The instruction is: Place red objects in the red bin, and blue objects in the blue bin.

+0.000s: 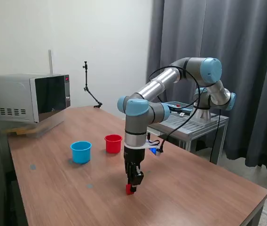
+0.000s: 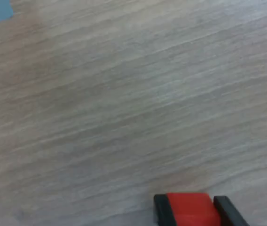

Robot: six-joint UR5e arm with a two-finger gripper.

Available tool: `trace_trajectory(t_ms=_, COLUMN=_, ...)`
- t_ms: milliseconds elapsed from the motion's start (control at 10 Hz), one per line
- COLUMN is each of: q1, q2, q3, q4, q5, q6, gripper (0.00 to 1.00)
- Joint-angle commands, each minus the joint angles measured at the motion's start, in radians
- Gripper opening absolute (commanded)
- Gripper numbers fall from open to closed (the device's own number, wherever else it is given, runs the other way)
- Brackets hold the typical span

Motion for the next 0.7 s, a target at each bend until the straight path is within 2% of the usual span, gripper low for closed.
trace_trajectory(t_ms=0, q1=0.000, q2=-0.006, q3=0.000, q4=0.000, q5=-0.015, q6=0.000, gripper=0.00)
trace_trajectory(t_ms=100, q1=-0.001, q2=-0.033, q3=0.012, q4=0.000, q5=-0.059, q6=0.000, gripper=0.00)
trace_trajectory(t_ms=300, q1=-0.011, q2=-0.102, q3=0.035, q4=-0.003, q5=-0.070, q6=0.002, gripper=0.00)
trace_trajectory(t_ms=400, q1=-0.018, q2=-0.139, q3=0.070, q4=-0.005, q5=-0.102, q6=0.003, gripper=0.00)
trace_trajectory(t_ms=500, q1=-0.029, q2=-0.179, q3=0.114, q4=-0.009, q5=-0.150, q6=0.008, gripper=0.00)
trace_trajectory(t_ms=600, q1=-0.058, q2=-0.220, q3=0.156, q4=-0.012, q5=-0.170, q6=0.040, gripper=0.00)
